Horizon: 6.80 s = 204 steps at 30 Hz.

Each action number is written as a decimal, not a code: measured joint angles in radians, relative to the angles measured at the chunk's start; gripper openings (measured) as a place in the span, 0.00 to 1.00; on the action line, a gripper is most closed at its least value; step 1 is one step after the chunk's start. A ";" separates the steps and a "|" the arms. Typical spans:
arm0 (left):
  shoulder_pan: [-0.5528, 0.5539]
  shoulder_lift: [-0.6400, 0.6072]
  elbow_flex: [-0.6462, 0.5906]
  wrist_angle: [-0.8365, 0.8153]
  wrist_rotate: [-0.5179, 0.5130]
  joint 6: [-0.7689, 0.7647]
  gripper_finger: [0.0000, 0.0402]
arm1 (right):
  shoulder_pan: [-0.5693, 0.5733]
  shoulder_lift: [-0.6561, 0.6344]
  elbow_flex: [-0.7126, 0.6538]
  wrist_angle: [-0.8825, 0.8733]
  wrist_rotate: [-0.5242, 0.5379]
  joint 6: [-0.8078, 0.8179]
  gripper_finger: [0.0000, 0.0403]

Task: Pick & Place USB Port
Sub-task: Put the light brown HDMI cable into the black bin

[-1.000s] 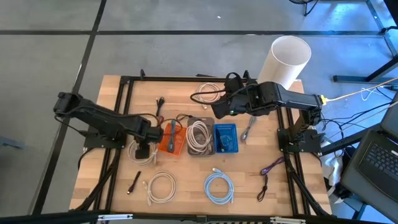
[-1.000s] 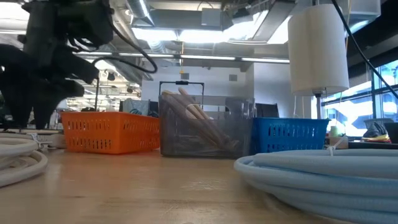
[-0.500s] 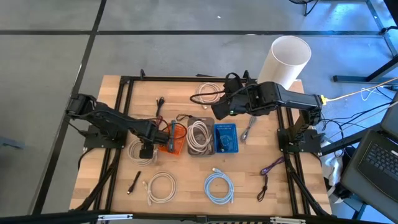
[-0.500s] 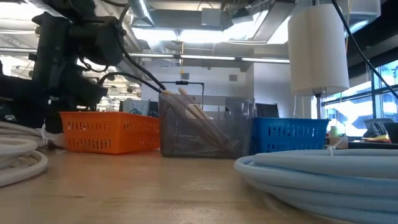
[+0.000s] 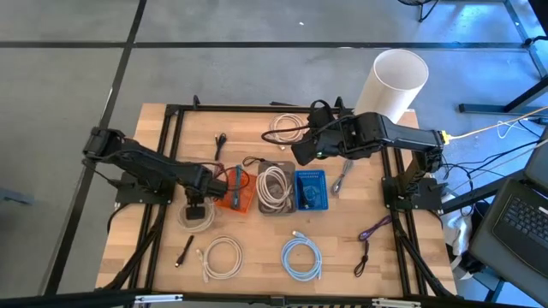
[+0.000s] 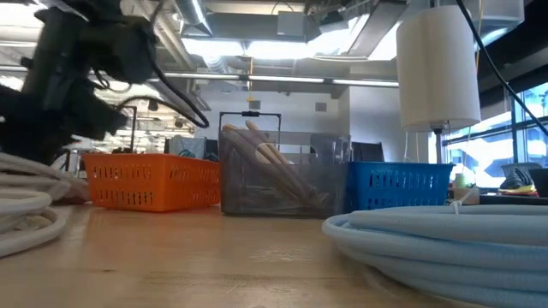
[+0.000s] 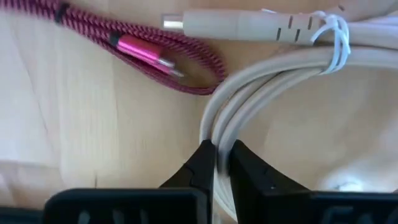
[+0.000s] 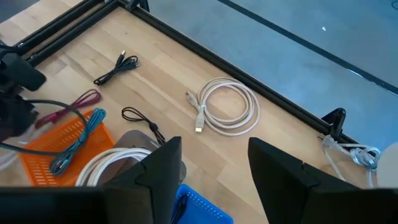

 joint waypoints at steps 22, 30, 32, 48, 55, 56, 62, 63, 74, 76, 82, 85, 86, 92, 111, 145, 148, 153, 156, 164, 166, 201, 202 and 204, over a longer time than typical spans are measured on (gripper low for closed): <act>-0.027 -0.426 0.275 0.193 -0.131 -0.193 0.05 | 0.000 0.000 0.000 -0.007 0.005 -0.027 0.47; 0.157 -0.297 0.294 0.480 0.009 0.020 0.05 | 0.000 0.000 0.000 -0.007 0.012 -0.047 0.47; 0.201 -0.230 0.341 0.457 0.045 0.082 0.05 | 0.000 0.000 0.000 -0.007 0.012 -0.053 0.47; 0.290 0.350 1.112 -0.231 -0.251 0.621 0.05 | 0.000 -0.119 0.000 -0.007 0.046 -0.026 0.47; 0.278 0.468 1.239 -0.276 -0.258 0.687 0.05 | 0.000 -0.137 0.000 -0.007 0.046 -0.051 0.47; 0.274 0.479 1.251 -0.288 -0.264 0.690 0.05 | 0.000 -0.138 0.000 -0.007 0.049 -0.054 0.47; 0.285 0.424 1.262 -0.141 -0.040 0.608 0.05 | 0.000 -0.137 0.000 -0.007 0.049 -0.098 0.47; 0.293 0.394 1.262 -0.089 0.020 0.577 0.05 | 0.000 -0.139 0.000 -0.007 0.049 -0.100 0.47; 0.392 -0.037 0.839 0.425 0.121 0.369 0.05 | 0.071 -0.247 -0.031 -0.006 0.132 -0.074 0.47; 0.406 -0.123 0.691 0.578 0.164 0.300 0.05 | 0.089 -0.268 -0.056 -0.006 0.145 -0.053 0.47; 0.450 -0.306 0.311 1.182 0.283 0.110 0.05 | 0.114 -0.291 -0.142 0.008 0.151 0.023 0.47; 0.480 -0.335 0.201 1.410 0.301 0.037 0.05 | 0.120 -0.292 -0.184 0.081 0.151 0.025 0.47; 0.489 -0.336 0.180 1.447 0.301 0.024 0.05 | 0.121 -0.291 -0.196 0.119 0.147 0.010 0.47; 0.529 -0.318 0.160 1.491 0.331 -0.008 0.05 | 0.126 -0.291 -0.255 0.447 0.039 -0.177 0.47; 0.570 -0.073 0.328 1.544 0.421 -0.050 0.05 | 0.126 -0.289 -0.407 0.972 -0.175 -0.365 0.47; 0.522 0.196 0.649 1.377 0.506 0.107 0.05 | 0.063 -0.225 -0.407 1.026 -0.206 -0.363 0.26; 0.519 0.196 0.651 1.381 0.503 0.111 0.05 | 0.060 -0.223 -0.407 1.016 -0.224 -0.359 0.09; 0.527 0.192 0.653 1.379 0.511 0.106 0.09 | 0.060 -0.222 -0.407 1.010 -0.224 -0.360 0.04; 0.528 0.188 0.652 1.367 0.520 0.099 0.21 | 0.060 -0.222 -0.407 0.993 -0.224 -0.371 0.04; 0.568 0.119 0.649 1.134 0.557 0.177 0.53 | 0.059 -0.241 -0.407 0.971 -0.173 -0.396 0.04; 0.605 0.072 0.649 1.007 0.570 0.212 0.59 | 0.061 -0.263 -0.407 0.925 -0.159 -0.380 0.04; 0.872 -0.422 0.648 0.353 0.494 0.408 0.60 | 0.002 -0.107 -0.688 1.074 -0.956 -0.088 0.04; 0.872 -0.422 0.648 0.352 0.494 0.408 0.60 | -0.003 -0.116 -0.722 1.134 -0.958 -0.078 0.04; 0.872 -0.421 0.648 0.352 0.494 0.411 0.60 | -0.014 -0.134 -0.784 1.224 -0.953 -0.058 0.04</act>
